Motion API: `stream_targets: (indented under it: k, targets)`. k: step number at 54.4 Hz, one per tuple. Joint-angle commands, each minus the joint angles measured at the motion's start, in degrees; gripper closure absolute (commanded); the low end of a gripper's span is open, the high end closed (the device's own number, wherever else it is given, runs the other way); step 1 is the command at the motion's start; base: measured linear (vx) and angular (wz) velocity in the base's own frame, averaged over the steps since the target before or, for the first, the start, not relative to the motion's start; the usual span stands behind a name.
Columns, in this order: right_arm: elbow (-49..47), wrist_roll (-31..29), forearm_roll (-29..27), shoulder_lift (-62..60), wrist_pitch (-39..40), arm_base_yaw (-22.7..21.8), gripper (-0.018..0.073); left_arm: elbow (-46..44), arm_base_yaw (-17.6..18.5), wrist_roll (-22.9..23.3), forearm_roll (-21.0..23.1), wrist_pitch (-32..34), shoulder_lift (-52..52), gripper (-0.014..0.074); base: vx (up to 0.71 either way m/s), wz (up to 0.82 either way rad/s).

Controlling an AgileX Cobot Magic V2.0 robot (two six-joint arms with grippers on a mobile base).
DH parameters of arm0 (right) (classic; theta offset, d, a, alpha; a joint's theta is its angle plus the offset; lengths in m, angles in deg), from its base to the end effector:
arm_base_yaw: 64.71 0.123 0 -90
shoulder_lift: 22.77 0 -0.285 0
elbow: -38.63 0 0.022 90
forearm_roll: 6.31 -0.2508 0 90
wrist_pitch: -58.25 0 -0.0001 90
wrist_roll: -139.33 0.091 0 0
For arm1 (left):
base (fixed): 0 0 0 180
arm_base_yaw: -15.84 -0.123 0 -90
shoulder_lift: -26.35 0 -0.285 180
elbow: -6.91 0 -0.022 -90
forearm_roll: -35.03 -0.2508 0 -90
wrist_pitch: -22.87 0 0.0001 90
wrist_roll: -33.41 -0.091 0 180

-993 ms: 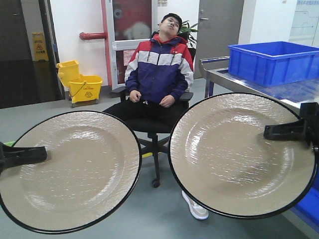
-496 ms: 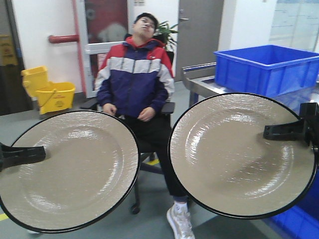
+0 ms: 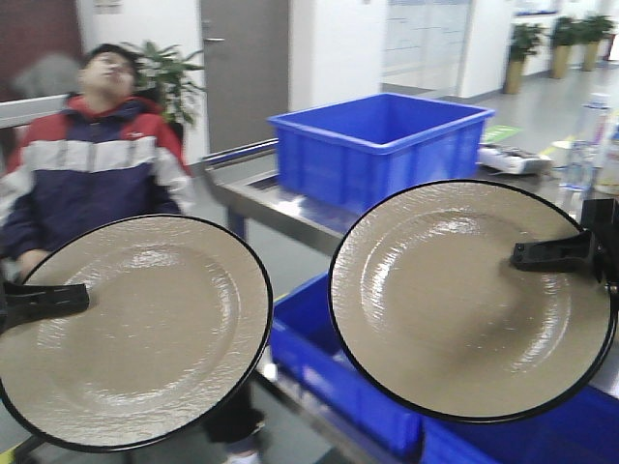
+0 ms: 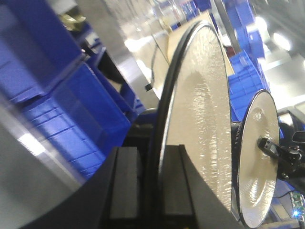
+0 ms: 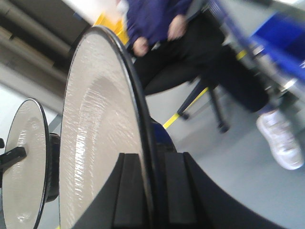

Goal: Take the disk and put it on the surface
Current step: 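Hold both plates while the base drives to the steel table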

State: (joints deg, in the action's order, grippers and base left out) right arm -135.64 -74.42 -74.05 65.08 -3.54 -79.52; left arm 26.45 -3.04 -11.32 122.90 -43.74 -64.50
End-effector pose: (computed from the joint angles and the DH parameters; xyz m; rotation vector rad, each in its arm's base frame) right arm 0.2916 -0.0003 0.3811 0.0436 2.1055 1.0608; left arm 0.2916 0.0115 0.3257 -0.2354 1.9623 -1.3880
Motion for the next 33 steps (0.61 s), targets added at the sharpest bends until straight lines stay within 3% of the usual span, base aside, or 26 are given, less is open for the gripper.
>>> stream_targets:
  k: [1,33]
  targets:
    - [-1.82,0.03,-7.40,-2.04,0.83,-0.21,0.0568,-1.68,0.31,0.74,7.99,-3.35,2.56,0.0597,0.44,-0.64]
    - [-1.82,0.11,-7.40,-2.04,0.82,-0.21,0.0568,-1.68,0.31,0.74,7.99,-3.40,2.56,0.0597,0.38,-0.61]
